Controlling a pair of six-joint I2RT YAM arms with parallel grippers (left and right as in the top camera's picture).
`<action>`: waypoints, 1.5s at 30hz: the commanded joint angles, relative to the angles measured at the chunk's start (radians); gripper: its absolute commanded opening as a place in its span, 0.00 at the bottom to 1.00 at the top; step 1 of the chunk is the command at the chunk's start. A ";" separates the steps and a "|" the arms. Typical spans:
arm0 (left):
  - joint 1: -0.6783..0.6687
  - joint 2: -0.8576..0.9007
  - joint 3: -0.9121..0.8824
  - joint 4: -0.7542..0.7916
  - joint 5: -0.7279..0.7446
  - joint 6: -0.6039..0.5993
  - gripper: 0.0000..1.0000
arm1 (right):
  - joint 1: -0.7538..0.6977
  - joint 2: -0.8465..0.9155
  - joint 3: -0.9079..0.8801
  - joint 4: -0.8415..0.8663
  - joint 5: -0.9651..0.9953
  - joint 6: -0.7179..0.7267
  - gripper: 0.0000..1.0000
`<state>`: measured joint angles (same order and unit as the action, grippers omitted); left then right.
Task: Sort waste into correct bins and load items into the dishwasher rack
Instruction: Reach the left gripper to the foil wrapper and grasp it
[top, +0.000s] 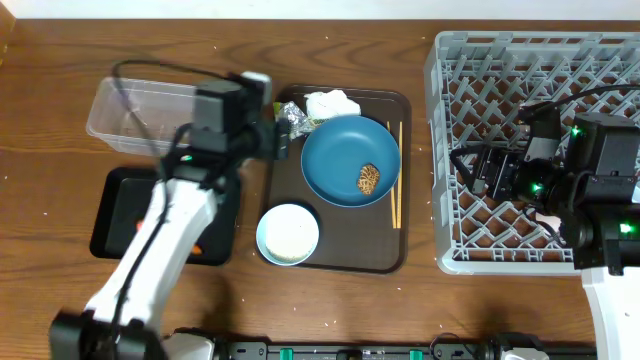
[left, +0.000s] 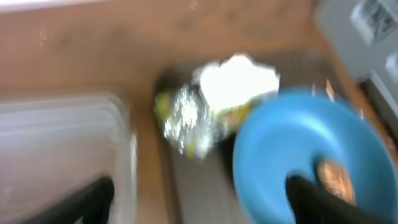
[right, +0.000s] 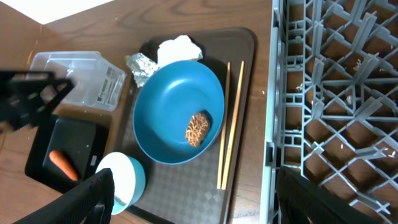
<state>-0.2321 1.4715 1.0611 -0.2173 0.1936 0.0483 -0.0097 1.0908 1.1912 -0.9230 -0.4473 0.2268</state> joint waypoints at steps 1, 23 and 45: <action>-0.023 0.103 0.007 0.090 -0.056 0.056 0.89 | 0.011 0.008 0.011 -0.007 0.006 0.005 0.75; -0.022 0.536 0.191 0.272 -0.101 0.082 0.83 | 0.011 0.009 0.011 -0.042 0.006 0.004 0.74; -0.051 0.351 0.196 0.143 -0.102 0.052 0.06 | 0.011 0.009 0.010 -0.043 0.025 0.004 0.73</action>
<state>-0.2829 1.9007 1.2415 -0.0608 0.0978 0.1051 -0.0097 1.0988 1.1912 -0.9649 -0.4282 0.2272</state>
